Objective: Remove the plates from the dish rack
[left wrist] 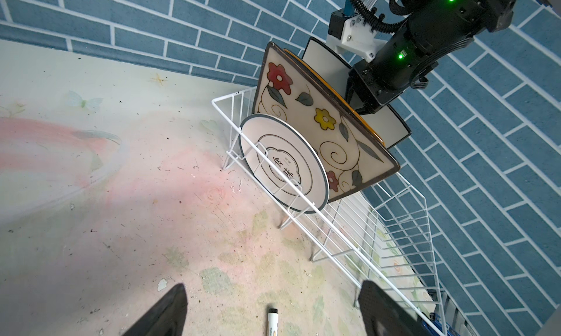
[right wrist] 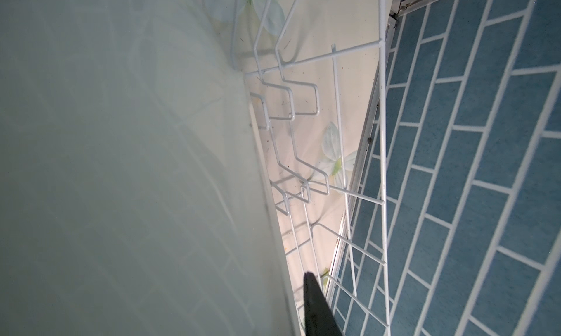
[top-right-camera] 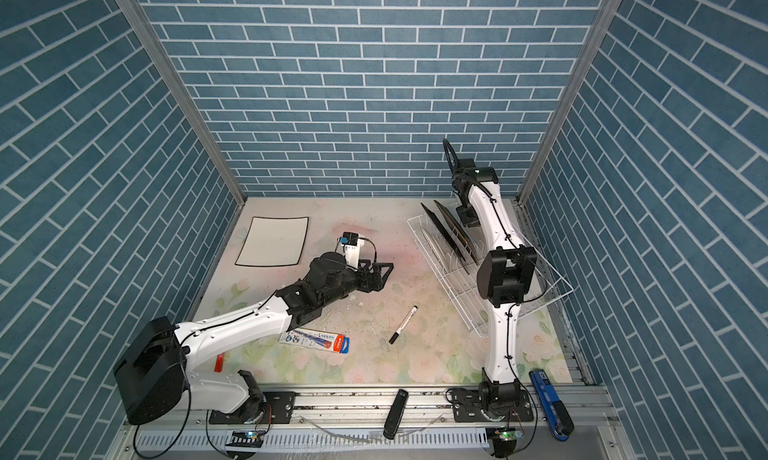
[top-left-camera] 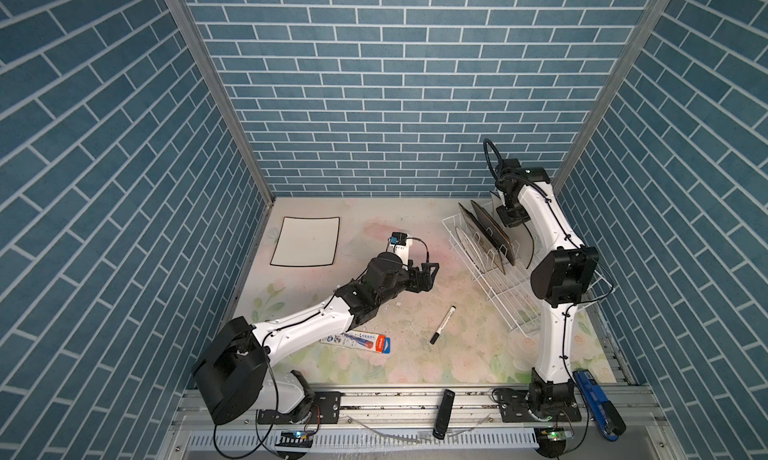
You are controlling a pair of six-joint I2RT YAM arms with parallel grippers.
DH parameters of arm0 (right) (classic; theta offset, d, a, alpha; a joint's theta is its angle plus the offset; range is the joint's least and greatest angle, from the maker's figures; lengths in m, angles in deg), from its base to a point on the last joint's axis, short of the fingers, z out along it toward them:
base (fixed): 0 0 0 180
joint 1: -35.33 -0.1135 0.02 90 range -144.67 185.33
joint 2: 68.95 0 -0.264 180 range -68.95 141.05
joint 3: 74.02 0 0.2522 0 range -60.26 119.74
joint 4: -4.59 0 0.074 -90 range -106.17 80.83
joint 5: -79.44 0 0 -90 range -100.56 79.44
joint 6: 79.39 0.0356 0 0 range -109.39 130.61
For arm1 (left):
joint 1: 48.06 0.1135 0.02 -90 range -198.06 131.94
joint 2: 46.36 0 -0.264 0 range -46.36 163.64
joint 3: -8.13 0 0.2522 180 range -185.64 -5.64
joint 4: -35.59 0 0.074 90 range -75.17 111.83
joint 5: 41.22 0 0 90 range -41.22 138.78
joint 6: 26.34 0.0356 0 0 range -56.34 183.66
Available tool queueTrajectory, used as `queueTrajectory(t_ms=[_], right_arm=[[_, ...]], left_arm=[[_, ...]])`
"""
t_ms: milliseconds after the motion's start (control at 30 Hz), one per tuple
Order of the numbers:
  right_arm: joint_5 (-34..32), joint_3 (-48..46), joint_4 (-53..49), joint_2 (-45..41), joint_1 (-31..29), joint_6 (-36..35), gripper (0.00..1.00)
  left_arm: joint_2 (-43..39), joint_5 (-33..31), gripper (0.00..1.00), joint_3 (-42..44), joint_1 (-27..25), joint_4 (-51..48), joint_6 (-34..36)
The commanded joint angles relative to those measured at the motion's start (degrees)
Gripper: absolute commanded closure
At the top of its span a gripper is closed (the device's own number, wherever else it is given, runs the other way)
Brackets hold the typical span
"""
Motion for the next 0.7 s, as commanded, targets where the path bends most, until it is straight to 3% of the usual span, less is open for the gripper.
queueTrajectory(t_ms=[0, 667], right_arm=[[2.82, -0.04, -4.78, -0.59, -0.99, 0.37, 0.99], [2.14, 0.59, -6.10, -5.43, -1.66, 0.78, 1.00]], left_arm=[[0.38, -0.33, 0.10, 0.05, -0.44, 0.02, 0.17], [0.04, -0.42, 0.10, 0.58, -0.91, 0.27, -0.24]])
